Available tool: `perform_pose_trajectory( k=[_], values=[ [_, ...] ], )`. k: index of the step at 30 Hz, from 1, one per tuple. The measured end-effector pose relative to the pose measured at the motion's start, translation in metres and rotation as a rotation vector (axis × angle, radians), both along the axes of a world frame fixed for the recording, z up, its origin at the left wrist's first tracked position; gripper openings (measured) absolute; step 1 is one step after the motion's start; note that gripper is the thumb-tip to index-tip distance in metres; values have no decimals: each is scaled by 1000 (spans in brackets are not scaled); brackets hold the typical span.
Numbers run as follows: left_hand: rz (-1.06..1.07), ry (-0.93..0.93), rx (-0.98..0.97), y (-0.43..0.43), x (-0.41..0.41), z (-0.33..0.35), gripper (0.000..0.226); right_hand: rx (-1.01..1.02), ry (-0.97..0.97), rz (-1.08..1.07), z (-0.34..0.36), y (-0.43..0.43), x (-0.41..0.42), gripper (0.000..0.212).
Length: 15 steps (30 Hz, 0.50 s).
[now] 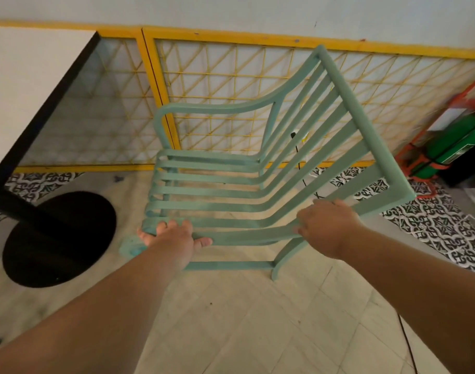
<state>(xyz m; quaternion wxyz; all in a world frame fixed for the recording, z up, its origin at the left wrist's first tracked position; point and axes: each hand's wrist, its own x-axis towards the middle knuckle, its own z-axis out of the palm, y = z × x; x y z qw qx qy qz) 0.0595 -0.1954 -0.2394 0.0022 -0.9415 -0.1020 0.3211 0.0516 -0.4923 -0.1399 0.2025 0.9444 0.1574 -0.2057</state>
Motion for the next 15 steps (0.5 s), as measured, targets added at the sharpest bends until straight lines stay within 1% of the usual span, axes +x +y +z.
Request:
perform_pose_trajectory(
  k=[1, 2, 3, 4, 5, 6, 7, 8, 9, 10, 11, 12, 13, 15],
  values=[
    [4, 3, -2, 0, 0, 0, 83, 85, -56, -48, 6, 2, 1, 35],
    [6, 6, -5, 0, 0, 1, 82, 183, -158, -117, 19, 2, 2, 38],
    [6, 10, -7, -1, 0, 3, 81, 252, -288, -176, 34, -3, 5, 45],
    [7, 17, -7, -1, 0, 5, 82, 243, -403, -220, 51, -13, 8, 54],
    [5, 29, -2, -1, 1, 7, 83, 189, -486, -279, 68, -26, 14, 63],
    [-1, 39, 7, -1, 2, 9, 85, 130, -521, -367, 83, -38, 19, 68],
    [-5, 51, 23, -2, 2, 10, 85, 98, -504, -461, 93, -49, 24, 68],
    [-7, 54, 39, -3, 2, 11, 83, 110, -429, -559, 96, -56, 28, 62],
    [-6, 45, 47, -6, 0, 11, 80, 166, -360, -631, 92, -59, 29, 52],
    [-5, 27, 38, -13, -3, 11, 73, 218, -334, -667, 86, -59, 29, 46],
    [-11, 6, 3, -21, -8, 9, 66, 254, -350, -682, 77, -59, 28, 49],
    [-23, -16, -62, -31, -15, 5, 60, 273, -374, -689, 70, -56, 27, 59],
    [-31, -34, -136, -41, -21, 0, 57, 260, -404, -682, 65, -55, 28, 69],
    [18, -74, -255, -54, -28, -5, 53, 216, -434, -676, 61, -55, 31, 77]
  ],
)
